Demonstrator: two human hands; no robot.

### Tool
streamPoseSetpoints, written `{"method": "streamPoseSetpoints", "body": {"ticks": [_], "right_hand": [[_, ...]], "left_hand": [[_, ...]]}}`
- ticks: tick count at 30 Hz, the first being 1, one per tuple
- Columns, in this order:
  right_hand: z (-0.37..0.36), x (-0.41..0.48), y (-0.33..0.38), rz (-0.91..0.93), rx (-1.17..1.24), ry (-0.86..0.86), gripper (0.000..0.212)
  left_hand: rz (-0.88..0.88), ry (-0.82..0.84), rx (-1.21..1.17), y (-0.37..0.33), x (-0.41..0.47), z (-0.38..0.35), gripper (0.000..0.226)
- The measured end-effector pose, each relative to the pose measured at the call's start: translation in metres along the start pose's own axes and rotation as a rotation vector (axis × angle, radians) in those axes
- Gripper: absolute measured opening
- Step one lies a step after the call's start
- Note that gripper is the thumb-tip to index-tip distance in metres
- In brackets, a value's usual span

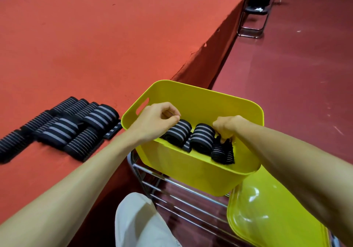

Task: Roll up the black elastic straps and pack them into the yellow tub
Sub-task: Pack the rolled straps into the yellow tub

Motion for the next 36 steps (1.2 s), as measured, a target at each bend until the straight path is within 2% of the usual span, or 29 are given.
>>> {"method": "streamPoseSetpoints", "body": {"ticks": [3,6,9,13,17,22,28,30,33,36], "right_hand": [[0.013,-0.011,0.011,0.031,-0.048,-0.051,0.018],[0.045,-0.021,0.023,0.065,-0.056,-0.208,0.007],[0.081,-0.030,0.039,0.120,0.117,-0.372,0.014],[0.131,-0.062,0.098,0.382,0.423,-0.582,0.013],[0.170,-0.106,0.175,0.639,0.538,-0.724,0.013],[0.186,-0.127,0.269,0.863,0.647,-0.681,0.009],[0.179,-0.098,0.363,0.952,0.606,-0.584,0.007],[0.172,-0.059,0.408,0.978,0.613,-0.503,0.008],[0.171,-0.057,0.411,1.003,0.665,-0.506,0.009],[0.167,-0.030,0.432,1.013,0.668,-0.446,0.012]], "left_hand": [[-0.001,-0.047,0.021,-0.001,-0.006,0.008,0.008],[0.011,-0.119,0.021,0.000,-0.014,0.026,0.009],[0.056,-0.214,-0.024,0.006,-0.027,0.049,0.010],[0.155,-0.316,-0.074,0.027,-0.056,0.083,0.011],[0.240,-0.396,-0.070,0.058,-0.095,0.124,0.010],[0.378,-0.445,-0.073,0.115,-0.153,0.170,0.013],[0.513,-0.553,-0.194,0.197,-0.222,0.194,0.018],[0.561,-0.619,-0.202,0.251,-0.235,0.197,0.019],[0.597,-0.687,-0.134,0.270,-0.242,0.199,0.013],[0.677,-0.722,0.058,0.315,-0.239,0.209,0.030]]}}
Point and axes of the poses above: each hand's wrist, its own x-axis towards the middle knuckle, its own z-axis out of the back of the hand, y = z × x, the point moved 10 cm from there along x, towards the middle knuckle, and after that the axes turned 8 degrees about x, right-handed, at the moved point
